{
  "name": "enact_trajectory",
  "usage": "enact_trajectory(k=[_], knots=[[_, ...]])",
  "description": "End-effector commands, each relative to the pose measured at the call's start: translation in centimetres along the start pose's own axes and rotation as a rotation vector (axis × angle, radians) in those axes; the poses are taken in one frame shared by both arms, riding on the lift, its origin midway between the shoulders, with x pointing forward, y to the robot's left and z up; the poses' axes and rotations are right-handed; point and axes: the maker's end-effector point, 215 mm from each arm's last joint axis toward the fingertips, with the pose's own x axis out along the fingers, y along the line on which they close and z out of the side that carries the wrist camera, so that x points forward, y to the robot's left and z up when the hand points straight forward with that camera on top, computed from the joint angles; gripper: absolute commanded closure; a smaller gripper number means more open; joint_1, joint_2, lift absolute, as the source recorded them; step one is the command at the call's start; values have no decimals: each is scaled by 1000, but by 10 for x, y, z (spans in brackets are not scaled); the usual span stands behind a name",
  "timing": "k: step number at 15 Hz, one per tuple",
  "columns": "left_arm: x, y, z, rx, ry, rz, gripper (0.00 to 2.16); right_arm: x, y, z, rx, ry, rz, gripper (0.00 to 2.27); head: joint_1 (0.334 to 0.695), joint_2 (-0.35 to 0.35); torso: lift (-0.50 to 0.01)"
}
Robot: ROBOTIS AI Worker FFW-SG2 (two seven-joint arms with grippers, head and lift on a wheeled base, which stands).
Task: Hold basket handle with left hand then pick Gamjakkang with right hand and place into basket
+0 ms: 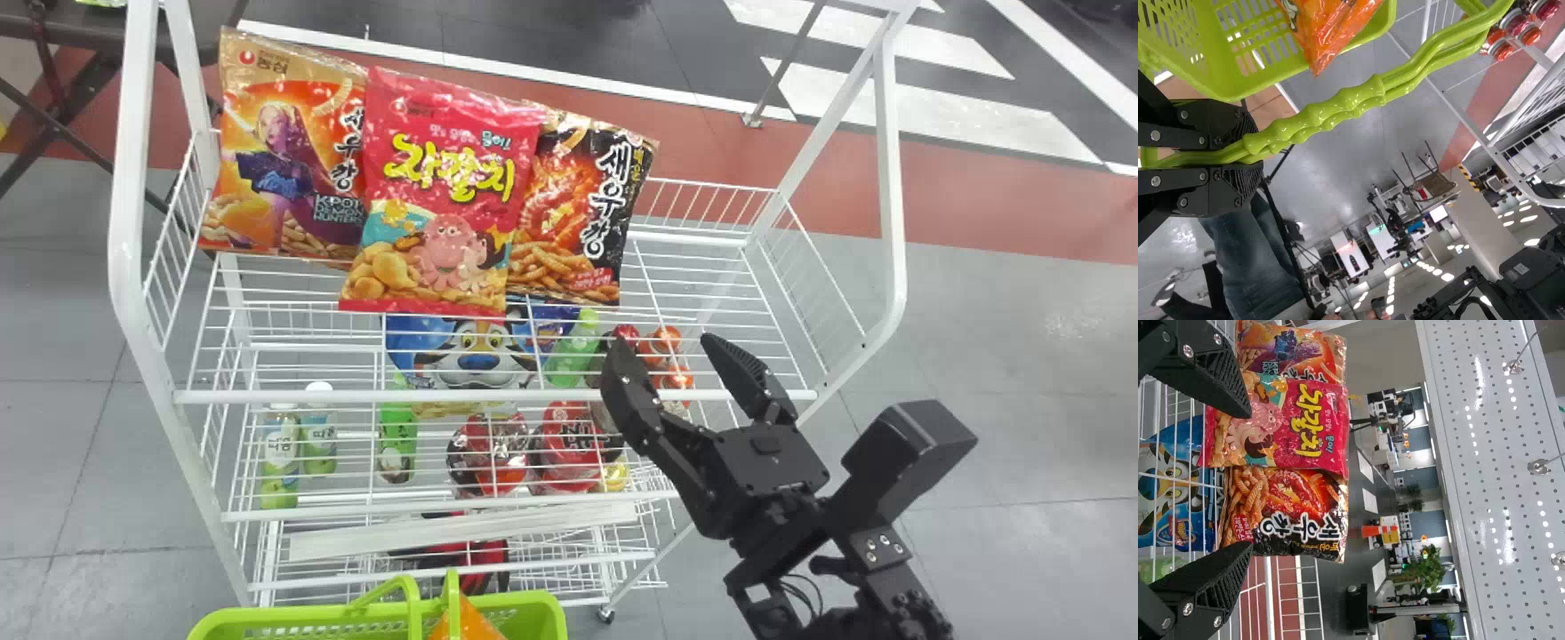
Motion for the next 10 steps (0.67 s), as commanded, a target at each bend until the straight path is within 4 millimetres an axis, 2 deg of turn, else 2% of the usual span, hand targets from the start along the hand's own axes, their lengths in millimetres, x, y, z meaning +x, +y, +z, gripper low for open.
enact_trajectory(k=[1, 10], knots=[[0, 0, 0, 2, -1, 0, 2148, 1, 1, 1, 5, -3, 2, 144, 695, -350, -19], [0, 0, 1, 3, -3, -1, 2148, 1, 0, -1, 10, 3, 0, 144, 695, -350, -19]])
